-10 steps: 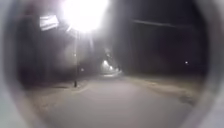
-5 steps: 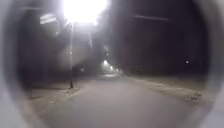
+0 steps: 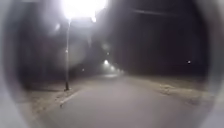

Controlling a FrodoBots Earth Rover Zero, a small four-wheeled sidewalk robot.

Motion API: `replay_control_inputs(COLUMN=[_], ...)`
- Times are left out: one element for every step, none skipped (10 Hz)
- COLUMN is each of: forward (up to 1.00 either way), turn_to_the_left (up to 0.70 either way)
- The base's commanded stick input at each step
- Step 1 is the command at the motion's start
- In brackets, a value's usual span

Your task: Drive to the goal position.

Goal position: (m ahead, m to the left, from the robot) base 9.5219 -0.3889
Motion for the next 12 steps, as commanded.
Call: replay_control_inputs(forward=[1.00, 1.00, 1.00, 1.00, 1.00, 1.00, 1.00, 1.00, 1.00, 1.00, 1.00, 1.00], turn_to_the_left=[0.05, 0.05, 0.05, 0.05, 0.05, 0.06, 0.11, 0.17, 0.17, 0.14, 0.08, 0.04])
